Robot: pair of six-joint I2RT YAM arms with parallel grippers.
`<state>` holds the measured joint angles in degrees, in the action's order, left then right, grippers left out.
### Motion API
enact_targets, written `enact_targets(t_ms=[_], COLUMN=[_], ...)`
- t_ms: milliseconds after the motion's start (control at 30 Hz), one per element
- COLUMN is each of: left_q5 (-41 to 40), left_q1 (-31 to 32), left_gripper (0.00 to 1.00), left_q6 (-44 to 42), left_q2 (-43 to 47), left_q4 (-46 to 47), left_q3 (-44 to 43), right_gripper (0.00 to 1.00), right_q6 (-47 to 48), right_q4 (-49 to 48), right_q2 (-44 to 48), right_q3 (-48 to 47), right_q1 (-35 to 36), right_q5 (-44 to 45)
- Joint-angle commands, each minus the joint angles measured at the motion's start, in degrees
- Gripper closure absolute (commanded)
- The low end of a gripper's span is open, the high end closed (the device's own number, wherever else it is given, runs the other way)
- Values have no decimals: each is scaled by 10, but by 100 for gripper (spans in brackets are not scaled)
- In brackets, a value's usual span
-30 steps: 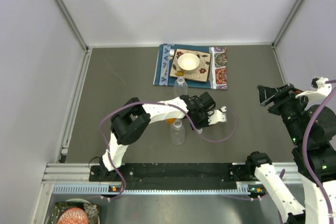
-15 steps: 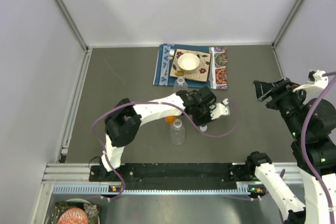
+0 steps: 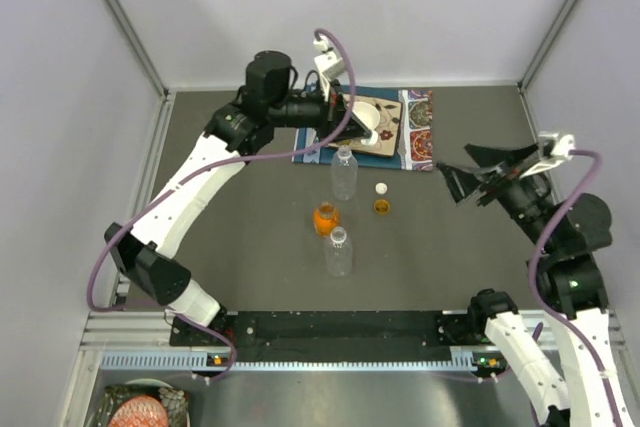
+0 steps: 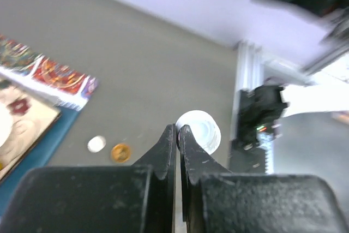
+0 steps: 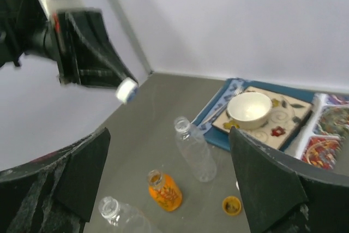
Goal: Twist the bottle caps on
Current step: Pick up the bottle cap from the center of the board.
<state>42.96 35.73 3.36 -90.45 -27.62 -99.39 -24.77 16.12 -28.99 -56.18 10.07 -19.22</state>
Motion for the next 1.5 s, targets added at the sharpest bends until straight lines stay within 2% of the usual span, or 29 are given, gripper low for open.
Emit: enact_targets(t_ms=[0, 33, 100, 133, 167, 200, 233, 300, 367, 467, 667, 900, 1467], left_q5=[195, 209, 251, 260, 269, 290, 292, 290, 285, 281, 274, 269, 269], left_q1=[-30, -39, -43, -47, -50, -52, -57, -61, -64, -64, -64, -64, -64], left_gripper=[100, 100, 100, 100, 100, 100, 100, 100, 100, 100, 100, 100, 100], left_q6=[215, 287, 348, 417, 467, 533, 655, 715, 712, 737, 747, 760, 783], left_q2=[20, 27, 30, 28, 27, 18, 13, 5, 6, 9, 19, 22, 21], left_q4=[159, 194, 304, 334, 451, 526, 605, 680, 663, 691, 694, 707, 737], left_q3=[44, 56, 83, 92, 105, 138, 153, 172, 173, 182, 196, 210, 220], right_gripper=[5, 4, 3, 3, 3, 4, 4, 5, 8, 11, 22, 29, 42], right_q6=[35, 39, 52, 52, 57, 67, 78, 124, 181, 262, 316, 409, 394], right_q4=[-258, -315, -347, -365, -388, -392, -392, -384, -369, -336, -425, -446, -473], right_q2=[3, 3, -16, -25, -44, -51, -56, -69, -80, -105, -135, -174, -209], right_q3=[82, 106, 114, 112, 110, 107, 100, 93, 78, 62, 89, 89, 88], right_q1=[2, 12, 21, 35, 42, 53, 76, 104, 154, 216, 261, 345, 352], right_q5=[-179, -187, -202, -211, -225, -228, -228, -215, -189, -130, -54, 24, 29])
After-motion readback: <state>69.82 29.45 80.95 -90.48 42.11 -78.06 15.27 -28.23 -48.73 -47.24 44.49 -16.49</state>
